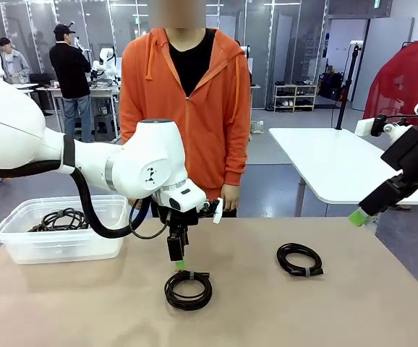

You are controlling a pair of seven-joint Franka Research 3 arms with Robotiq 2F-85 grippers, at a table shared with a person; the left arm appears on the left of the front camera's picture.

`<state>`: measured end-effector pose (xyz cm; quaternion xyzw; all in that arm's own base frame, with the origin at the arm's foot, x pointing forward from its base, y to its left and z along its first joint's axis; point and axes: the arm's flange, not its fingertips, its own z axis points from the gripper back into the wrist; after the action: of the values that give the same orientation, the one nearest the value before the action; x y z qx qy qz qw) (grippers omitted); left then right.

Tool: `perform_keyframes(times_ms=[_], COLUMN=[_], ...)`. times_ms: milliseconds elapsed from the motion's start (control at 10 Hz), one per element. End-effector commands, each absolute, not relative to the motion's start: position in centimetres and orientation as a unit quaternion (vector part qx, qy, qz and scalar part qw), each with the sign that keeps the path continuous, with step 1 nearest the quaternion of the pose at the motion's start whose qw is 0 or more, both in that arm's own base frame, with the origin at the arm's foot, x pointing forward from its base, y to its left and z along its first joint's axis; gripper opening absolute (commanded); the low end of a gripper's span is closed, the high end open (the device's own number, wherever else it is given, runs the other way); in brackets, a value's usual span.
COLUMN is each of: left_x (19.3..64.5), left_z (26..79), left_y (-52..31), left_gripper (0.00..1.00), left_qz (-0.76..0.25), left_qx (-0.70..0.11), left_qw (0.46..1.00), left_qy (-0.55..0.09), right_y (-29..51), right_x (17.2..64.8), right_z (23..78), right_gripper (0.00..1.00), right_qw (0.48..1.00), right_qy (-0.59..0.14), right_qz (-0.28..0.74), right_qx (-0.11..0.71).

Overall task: Organize and store the cables.
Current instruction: Place the USB Extension Cable into the Organizing box.

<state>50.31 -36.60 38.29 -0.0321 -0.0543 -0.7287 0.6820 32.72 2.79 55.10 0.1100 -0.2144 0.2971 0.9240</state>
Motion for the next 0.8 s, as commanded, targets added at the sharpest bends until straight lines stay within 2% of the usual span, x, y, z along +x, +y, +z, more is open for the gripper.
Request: perform_keyframes(times_ms=[0, 700], left_x=[51.7, 54.2], left_z=[37.3, 32.9], left_y=[-37.0, -38.6], left_gripper=[1.0, 1.0], left_qz=[-0.727, -0.704], left_qx=[-0.032, -0.036], left_qw=[0.683, 0.707], left_qy=[-0.061, -0.06], right_y=[2.9, 2.9], right_x=[32.8, 32.8], right_z=[55.3, 55.3], right_gripper=[1.0, 1.0], right_qw=[0.925, 0.925], right_qy=[-0.21, -0.21], right_qz=[0.298, 0.298], right_qx=[0.107, 0.107])
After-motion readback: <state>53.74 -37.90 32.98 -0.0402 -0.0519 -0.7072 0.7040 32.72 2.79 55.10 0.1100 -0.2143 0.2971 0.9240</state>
